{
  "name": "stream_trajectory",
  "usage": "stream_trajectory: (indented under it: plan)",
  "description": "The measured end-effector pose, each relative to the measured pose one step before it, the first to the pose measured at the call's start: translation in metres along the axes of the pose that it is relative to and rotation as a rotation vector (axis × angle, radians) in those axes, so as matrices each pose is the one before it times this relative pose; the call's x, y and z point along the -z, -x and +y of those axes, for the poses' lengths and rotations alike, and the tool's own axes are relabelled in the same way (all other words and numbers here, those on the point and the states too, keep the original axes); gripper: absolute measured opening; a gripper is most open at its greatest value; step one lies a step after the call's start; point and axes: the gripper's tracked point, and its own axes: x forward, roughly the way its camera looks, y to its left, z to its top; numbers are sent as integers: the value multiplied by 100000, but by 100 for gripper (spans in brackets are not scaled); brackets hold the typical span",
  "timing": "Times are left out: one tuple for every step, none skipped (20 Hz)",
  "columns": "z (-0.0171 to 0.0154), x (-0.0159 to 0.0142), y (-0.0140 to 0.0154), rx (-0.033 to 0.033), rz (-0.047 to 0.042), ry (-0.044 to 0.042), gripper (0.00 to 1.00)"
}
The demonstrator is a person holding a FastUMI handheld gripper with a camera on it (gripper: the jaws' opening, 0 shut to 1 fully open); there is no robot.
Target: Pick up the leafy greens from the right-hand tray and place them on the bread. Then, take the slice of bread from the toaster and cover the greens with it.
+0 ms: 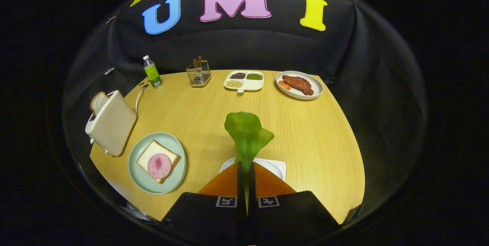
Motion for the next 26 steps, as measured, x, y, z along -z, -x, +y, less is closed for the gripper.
stream_trajectory:
  plan:
    - [960,-634,602,-1154,-1161,430,5]
    - [1068,-713,494,-1541,-1206,192,5]
    - [1209,-697,353,-1852,-1242,10,5]
    - [1227,-654,251,-1961,-981,35,5]
    - [1300,-516,228,-2070,-585,-187,5]
    - [1400,-473,147,-2543,-650,-305,5]
    - [1382,-354,14,-2304,-261,-140,5]
    - [1317,-249,-60,-2472,-88,-142,5]
    - [1319,-165,-170,-2200,-229,135,5]
    - [1000,-16,-243,-1629,490,461,5]
    - [1078,159,-322,-1747,574,556,5]
    - [1041,167,-365,-1658,647,525,5]
    - [870,264,-415,-1282,1169,348,5]
    - [831,402,-275,-1484,1621,284,5]
    - [855,315,-599,-1188,1310,335,5]
    - [619,214,-552,-852,1007,861,5]
    - [527,334,-537,-732,1126,1029,5]
    - [527,434,-615,-819,1381,817,5]
    - [529,527,-763,-1032,1724,711,5]
    - [404,406,-794,-708,1740,639,6]
    - [306,492,-622,-143,1834,1032,6]
    - [36,604,-784,487,2334,1054,6]
    - [270,550,-754,-35,2006,690,8]
    - [165,412,-659,-20,1595,90,8]
    - [175,384,-437,97,1433,-135,9]
    - [168,202,-397,24,966,162,12]
